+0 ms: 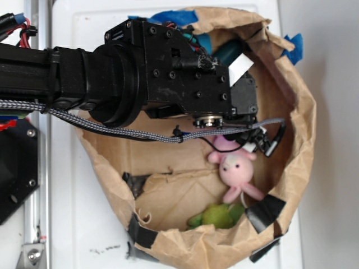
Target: Grab the rock.
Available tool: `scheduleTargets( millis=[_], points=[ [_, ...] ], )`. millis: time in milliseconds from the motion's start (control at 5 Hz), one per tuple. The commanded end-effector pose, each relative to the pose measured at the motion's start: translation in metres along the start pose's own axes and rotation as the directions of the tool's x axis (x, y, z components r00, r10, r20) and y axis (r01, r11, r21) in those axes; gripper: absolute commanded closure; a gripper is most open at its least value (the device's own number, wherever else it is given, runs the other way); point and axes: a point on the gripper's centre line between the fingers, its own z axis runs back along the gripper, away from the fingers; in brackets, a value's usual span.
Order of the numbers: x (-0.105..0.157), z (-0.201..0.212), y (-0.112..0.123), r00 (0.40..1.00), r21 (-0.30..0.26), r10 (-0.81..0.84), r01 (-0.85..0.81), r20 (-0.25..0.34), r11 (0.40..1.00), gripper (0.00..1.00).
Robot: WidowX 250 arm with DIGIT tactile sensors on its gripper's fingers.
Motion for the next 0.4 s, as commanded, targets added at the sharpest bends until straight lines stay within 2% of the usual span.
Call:
scheduleTargets(
  millis=[0,200],
  points=[
    [0.015,0.020,0.000,0.999,-0.046,0.020,-0.019,0.029,0.999,0.00],
    [0.019,0.031,-0.008,0.999,-0.075,0.032,-0.029,0.037,0.997,0.00]
  ],
)
